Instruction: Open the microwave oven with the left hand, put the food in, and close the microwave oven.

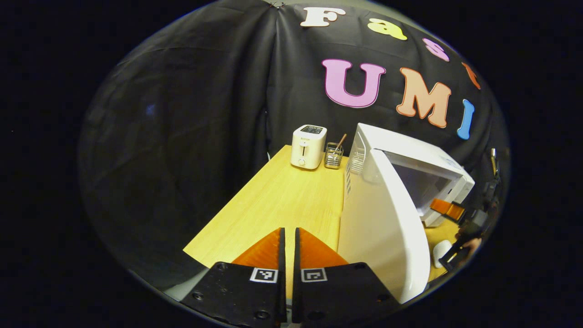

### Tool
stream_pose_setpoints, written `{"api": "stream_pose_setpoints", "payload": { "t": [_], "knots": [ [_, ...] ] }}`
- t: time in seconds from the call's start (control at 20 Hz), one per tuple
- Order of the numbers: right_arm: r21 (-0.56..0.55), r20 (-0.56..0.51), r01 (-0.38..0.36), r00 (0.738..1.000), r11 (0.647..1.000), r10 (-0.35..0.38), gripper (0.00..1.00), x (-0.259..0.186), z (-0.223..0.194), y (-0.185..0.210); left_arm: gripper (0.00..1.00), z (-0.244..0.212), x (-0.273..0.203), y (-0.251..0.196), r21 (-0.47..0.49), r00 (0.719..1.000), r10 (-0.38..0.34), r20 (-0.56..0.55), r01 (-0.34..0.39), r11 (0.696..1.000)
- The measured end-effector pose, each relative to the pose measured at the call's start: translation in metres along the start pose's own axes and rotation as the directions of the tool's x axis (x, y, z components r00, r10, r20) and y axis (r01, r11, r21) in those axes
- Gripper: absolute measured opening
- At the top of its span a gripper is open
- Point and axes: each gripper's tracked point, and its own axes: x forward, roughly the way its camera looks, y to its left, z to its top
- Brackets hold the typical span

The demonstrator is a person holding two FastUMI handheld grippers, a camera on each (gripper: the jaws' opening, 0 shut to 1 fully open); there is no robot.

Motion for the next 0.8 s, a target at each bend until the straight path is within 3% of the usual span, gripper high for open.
{"api": "stream_pose_setpoints", "payload": {
  "t": [0.1, 0.15, 0.6, 0.65, 0.75, 0.8],
  "knots": [
    [-0.027, 0.039, 0.006, 0.999, 1.0, -0.005, 1.0, -0.014, 0.014, -0.001, 0.01, 0.001, -0.005, -0.005, 0.052, 0.999, -0.032, 0.015, 0.032, 0.998],
    [-0.035, 0.056, 0.009, 0.998, 0.999, -0.007, 0.9, -0.02, 0.023, -0.002, 0.01, 0.003, -0.01, -0.01, 0.067, 0.998, -0.062, 0.029, 0.06, 0.996],
    [-0.033, 0.143, 0.093, 0.986, 0.995, -0.088, 0.91, -0.1, 0.07, -0.044, 0.01, -0.023, -0.038, -0.046, 0.103, 0.964, -0.267, -0.013, 0.267, 0.958],
    [-0.036, 0.15, 0.112, 0.983, 0.993, -0.106, 0.99, -0.109, 0.073, -0.052, 0.01, -0.026, -0.042, -0.05, 0.103, 0.958, -0.286, -0.021, 0.286, 0.953],
    [-0.052, 0.162, 0.151, 0.977, 0.987, -0.141, 0.99, -0.124, 0.077, -0.068, 0.01, -0.032, -0.049, -0.06, 0.103, 0.948, -0.315, -0.043, 0.318, 0.942],
    [-0.062, 0.168, 0.166, 0.974, 0.984, -0.154, 0.91, -0.132, 0.078, -0.075, 0.01, -0.035, -0.05, -0.064, 0.104, 0.944, -0.326, -0.05, 0.329, 0.938]
  ]
}}
